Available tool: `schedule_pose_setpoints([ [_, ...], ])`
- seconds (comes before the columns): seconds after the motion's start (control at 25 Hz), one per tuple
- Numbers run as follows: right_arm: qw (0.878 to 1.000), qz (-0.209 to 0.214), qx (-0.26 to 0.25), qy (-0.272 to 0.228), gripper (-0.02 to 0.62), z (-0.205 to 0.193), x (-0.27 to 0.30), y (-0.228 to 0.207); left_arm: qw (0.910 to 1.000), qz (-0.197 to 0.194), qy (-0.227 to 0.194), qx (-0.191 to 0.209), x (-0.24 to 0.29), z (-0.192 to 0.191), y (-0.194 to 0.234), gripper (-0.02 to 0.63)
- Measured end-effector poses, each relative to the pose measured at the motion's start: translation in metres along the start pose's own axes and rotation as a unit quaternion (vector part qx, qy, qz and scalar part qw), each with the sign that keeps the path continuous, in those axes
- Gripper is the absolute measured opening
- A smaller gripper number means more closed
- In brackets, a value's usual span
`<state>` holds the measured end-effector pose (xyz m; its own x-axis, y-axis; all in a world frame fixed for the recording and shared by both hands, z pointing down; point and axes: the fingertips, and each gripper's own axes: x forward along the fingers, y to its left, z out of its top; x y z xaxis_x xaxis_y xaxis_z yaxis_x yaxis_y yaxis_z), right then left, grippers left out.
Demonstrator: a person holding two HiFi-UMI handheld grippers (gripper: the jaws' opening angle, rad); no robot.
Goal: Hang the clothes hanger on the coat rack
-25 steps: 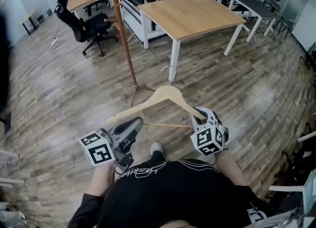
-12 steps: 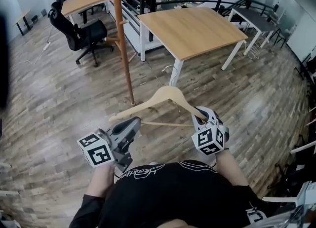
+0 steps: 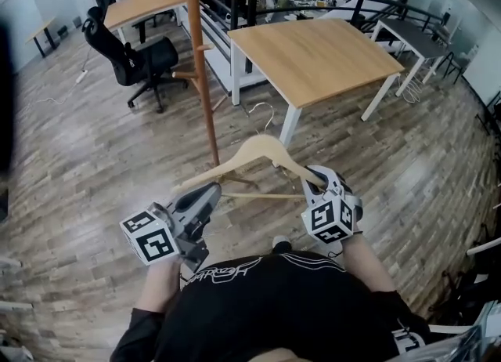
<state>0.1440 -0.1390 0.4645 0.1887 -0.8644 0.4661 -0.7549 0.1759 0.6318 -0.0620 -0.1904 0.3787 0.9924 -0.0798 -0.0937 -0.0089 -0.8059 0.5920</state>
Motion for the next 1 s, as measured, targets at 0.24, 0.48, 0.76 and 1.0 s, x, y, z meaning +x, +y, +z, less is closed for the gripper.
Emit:
schedule_pose_setpoints([
  [0.24,0.999,0.017,-0.008,-0.034,0.067,0.009,0.043,-0.026,0.9993,0.032,-0.014,0.014,0.02,0.015,0.017,0.006],
  [0.48,0.996,0.042,-0.019,-0.072,0.066,0.029,0.1,-0.055,0.9965,0.075,-0.034,0.017,0.042,0.04,0.048,0.006],
  [0.76,0.99,0.077,-0.041,-0.109,0.066,0.05,0.16,-0.095,0.9913,0.117,-0.058,0.019,0.083,0.07,0.076,0.006],
  [1.0,0.983,0.094,-0.067,-0.143,0.066,0.073,0.2,-0.12,0.9847,0.152,-0.082,0.023,0.098,0.085,0.096,0.006],
])
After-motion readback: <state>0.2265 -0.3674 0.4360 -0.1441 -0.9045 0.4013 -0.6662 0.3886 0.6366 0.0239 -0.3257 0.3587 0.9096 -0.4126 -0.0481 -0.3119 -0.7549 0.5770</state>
